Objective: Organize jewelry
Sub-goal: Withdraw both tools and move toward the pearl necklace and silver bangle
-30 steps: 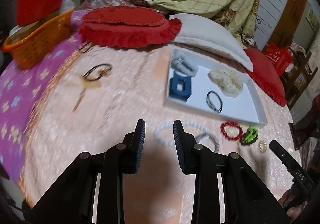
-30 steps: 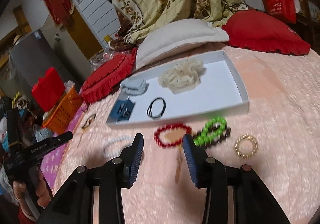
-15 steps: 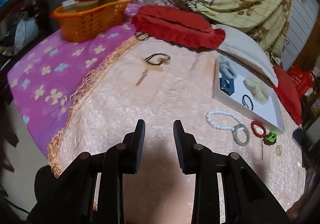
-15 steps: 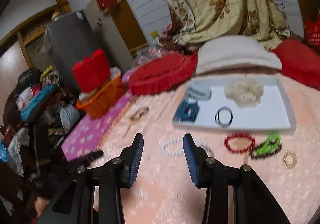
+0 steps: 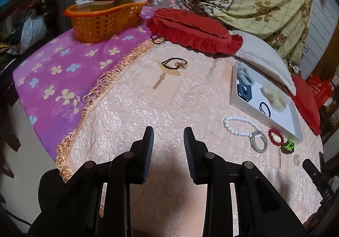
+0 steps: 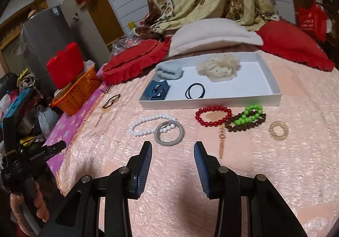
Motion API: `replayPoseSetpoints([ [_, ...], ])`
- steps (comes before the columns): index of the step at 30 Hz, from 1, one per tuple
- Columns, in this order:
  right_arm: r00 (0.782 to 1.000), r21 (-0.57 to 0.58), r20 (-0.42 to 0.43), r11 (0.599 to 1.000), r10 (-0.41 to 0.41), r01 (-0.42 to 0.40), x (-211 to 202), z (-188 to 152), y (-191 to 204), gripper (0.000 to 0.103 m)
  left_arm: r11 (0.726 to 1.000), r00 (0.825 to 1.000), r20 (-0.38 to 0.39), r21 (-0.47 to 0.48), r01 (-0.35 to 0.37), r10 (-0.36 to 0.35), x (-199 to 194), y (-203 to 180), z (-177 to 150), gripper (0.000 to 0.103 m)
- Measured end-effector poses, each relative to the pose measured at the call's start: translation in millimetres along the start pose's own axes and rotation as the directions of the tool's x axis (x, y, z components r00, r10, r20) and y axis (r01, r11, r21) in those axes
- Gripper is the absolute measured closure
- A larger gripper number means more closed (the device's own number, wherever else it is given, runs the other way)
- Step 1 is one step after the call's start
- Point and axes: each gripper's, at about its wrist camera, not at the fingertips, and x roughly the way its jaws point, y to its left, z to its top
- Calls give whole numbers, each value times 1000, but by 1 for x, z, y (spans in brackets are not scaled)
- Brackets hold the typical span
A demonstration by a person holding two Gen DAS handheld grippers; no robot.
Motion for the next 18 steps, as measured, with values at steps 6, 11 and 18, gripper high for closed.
replayPoseSetpoints([
  [6, 999, -29, 27, 999, 45, -44, -2, 17, 19, 64, 1000, 1000, 16, -20, -8, 9, -6, 6, 1, 75],
  [11, 999, -8, -23, 1000, 26, -26, 10, -3, 12, 64, 1000, 1000, -6, -5, -9, 9, -1, 0, -3, 75],
  [18, 999, 117, -23, 992, -44, 46, 0, -19, -44, 64, 998, 1000, -18, 55, -16, 17, -1, -19, -5, 75],
])
